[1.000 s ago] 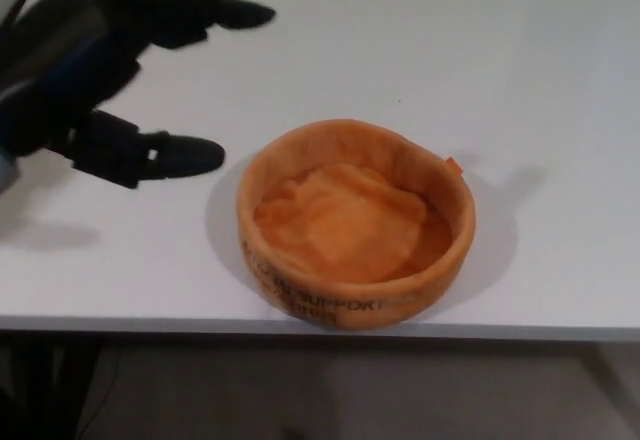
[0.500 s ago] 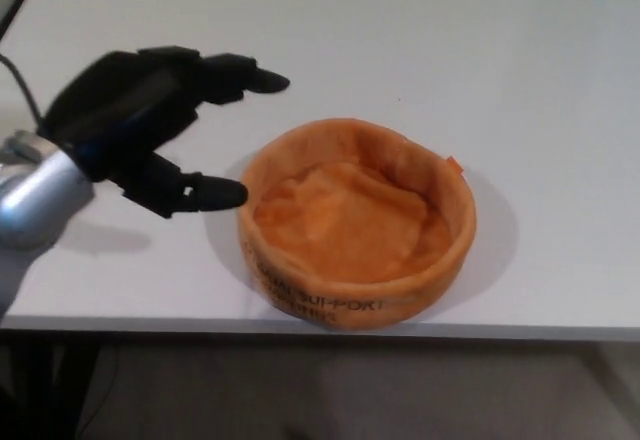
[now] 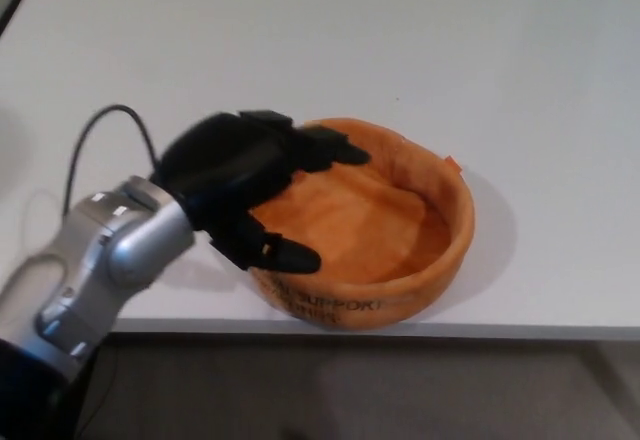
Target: A soft plate is kept in the center of the table close to the robot and the robot uses its left hand to pick up the plate, turns it upside down and places it back on the table
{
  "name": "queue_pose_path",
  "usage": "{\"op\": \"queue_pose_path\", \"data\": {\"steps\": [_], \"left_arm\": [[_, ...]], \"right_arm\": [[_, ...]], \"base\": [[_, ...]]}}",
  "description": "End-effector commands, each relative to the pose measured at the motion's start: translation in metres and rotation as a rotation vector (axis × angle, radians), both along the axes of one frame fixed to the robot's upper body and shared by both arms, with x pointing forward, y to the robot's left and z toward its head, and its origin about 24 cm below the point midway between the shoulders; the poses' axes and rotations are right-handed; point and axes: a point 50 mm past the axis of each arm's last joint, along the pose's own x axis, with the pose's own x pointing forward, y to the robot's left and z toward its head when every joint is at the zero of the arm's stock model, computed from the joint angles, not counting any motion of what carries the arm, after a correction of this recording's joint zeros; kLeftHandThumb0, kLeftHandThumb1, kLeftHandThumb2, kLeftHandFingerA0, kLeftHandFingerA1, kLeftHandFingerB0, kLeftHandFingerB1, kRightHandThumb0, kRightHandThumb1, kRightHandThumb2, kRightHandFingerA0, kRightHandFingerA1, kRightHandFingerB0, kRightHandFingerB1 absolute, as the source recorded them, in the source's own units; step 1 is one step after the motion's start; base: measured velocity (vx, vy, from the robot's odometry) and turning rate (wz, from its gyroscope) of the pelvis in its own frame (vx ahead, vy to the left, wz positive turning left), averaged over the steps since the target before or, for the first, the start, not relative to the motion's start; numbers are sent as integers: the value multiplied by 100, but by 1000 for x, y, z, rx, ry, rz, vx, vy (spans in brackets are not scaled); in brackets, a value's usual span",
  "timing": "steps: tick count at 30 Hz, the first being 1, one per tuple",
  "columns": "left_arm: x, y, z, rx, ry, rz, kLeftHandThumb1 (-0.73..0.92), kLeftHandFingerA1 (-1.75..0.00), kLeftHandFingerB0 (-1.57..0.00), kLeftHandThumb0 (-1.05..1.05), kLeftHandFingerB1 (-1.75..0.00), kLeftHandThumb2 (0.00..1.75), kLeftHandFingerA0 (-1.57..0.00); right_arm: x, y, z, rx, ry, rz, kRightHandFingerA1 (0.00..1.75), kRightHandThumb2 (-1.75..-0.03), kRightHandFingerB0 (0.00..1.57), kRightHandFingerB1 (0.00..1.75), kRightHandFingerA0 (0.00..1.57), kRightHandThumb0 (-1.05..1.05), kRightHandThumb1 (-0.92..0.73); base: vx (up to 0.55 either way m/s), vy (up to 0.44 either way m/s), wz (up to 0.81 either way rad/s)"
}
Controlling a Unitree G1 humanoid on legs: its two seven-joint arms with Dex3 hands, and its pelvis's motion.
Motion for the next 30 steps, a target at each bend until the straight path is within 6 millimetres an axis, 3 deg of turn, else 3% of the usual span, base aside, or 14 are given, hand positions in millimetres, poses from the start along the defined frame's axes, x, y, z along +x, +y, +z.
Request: {"op": "queue_pose_path", "data": {"steps": [1,5,7,10,11,13,15,16,18,20,21,24,25,30], "left_arm": [[5,-5,-5,62,-30,36,70,-38,-35,-98,-31,63,-42],[7,-11,-9,70,-31,34,69,-38,-35,-99,-31,62,-42],[7,-14,-11,52,-22,31,69,-38,-35,-99,-31,62,-42],[7,-17,-14,57,-3,27,52,-47,-29,-97,-41,96,-35],[7,-18,-15,64,-4,26,51,-47,-30,-97,-41,95,-35],[6,-18,-16,68,-3,25,66,-39,-34,-99,-31,61,-42],[5,-17,-20,80,9,17,49,-46,-28,-95,-40,92,-37],[5,-16,-21,83,10,17,63,-37,-33,-99,-31,61,-41],[4,-15,-24,90,15,17,49,-46,-26,-95,-40,92,-38],[2,-14,-29,104,35,16,64,-39,-25,-97,-29,61,-41],[2,-13,-30,109,43,14,64,-39,-24,-97,-28,61,-41],[-4,-11,-38,146,63,1,63,-37,-23,-95,-28,61,-41],[-5,-11,-38,160,64,-4,63,-37,-22,-96,-28,61,-40],[-4,-5,-39,179,66,-3,63,-37,-24,-96,-28,61,-41]], "right_arm": [[3,-1,2,-12,-8,1,48,-67,33,31,52,-56,-88],[7,-4,4,-25,-27,12,60,-103,26,48,48,-58,-73],[8,-5,4,-29,-30,13,47,-67,33,31,53,-58,-87],[8,-5,5,-26,-24,14,59,-102,25,47,44,-61,-71],[8,-5,5,-21,-24,14,47,-66,33,31,52,-58,-86],[8,-5,5,-20,-27,13,47,-66,33,31,52,-58,-86],[7,-5,4,-17,-16,12,59,-102,26,48,45,-61,-71],[7,-5,4,-17,-18,12,47,-66,33,32,52,-59,-86],[7,-5,5,-15,-19,11,47,-66,34,31,52,-59,-86],[7,-5,5,-16,-19,7,58,-102,27,47,46,-63,-71],[7,-5,5,-22,-21,9,46,-66,34,31,52,-59,-86],[6,-6,4,-18,-18,12,59,-102,25,47,45,-62,-71],[6,-6,4,-18,-15,10,47,-66,33,31,52,-60,-86],[13,-6,7,-16,-25,11,46,-66,33,31,52,-61,-85]], "base": [[0,0,0],[0,0,0],[0,0,0],[0,0,0],[0,0,0],[0,0,0],[0,0,0],[0,0,0],[0,0,0],[0,0,0],[0,0,0],[0,0,0],[0,0,0],[0,0,0]]}}
